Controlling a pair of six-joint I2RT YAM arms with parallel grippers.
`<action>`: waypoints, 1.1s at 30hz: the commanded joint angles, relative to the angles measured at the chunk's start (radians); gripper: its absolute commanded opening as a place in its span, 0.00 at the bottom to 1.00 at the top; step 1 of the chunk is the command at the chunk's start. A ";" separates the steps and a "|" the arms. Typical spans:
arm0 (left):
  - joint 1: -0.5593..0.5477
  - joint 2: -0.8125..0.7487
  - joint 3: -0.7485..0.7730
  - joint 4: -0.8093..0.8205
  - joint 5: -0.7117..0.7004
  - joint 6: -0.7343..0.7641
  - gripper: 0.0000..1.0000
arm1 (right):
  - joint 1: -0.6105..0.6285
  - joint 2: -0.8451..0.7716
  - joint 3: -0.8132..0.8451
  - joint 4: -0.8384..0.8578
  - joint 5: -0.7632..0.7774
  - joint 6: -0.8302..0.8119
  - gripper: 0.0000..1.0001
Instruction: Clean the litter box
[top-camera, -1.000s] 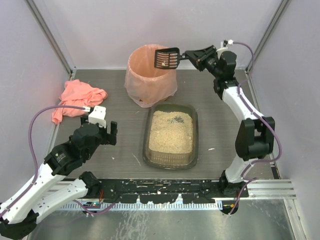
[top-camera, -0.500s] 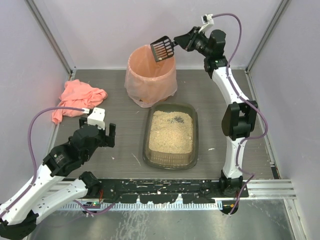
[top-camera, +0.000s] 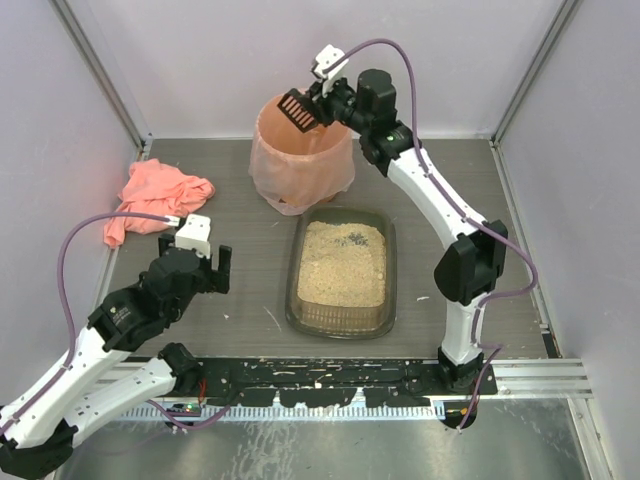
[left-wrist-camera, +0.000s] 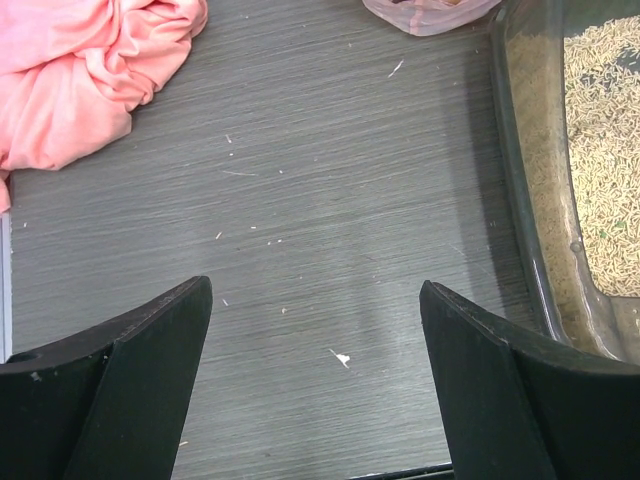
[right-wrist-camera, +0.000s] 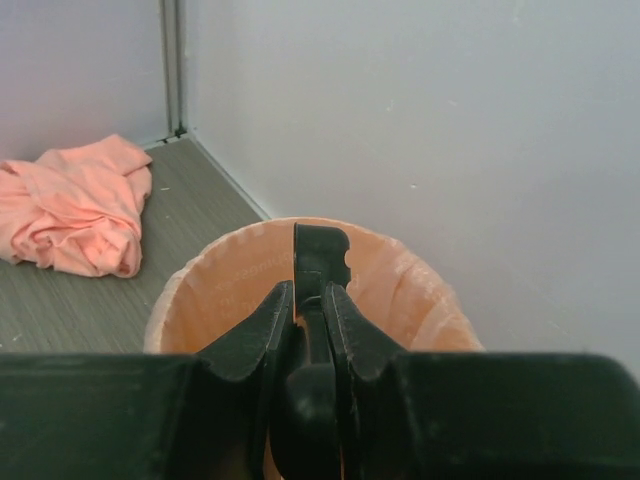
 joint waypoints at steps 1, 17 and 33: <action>0.003 -0.010 0.007 0.015 -0.020 -0.001 0.87 | -0.034 -0.149 -0.034 0.135 0.130 0.002 0.01; 0.003 -0.073 0.012 0.050 -0.023 -0.070 0.99 | -0.035 -0.793 -0.604 0.197 0.362 0.475 0.01; 0.004 -0.191 -0.054 0.069 -0.162 -0.193 0.98 | -0.035 -1.059 -1.210 -0.114 0.368 0.807 0.06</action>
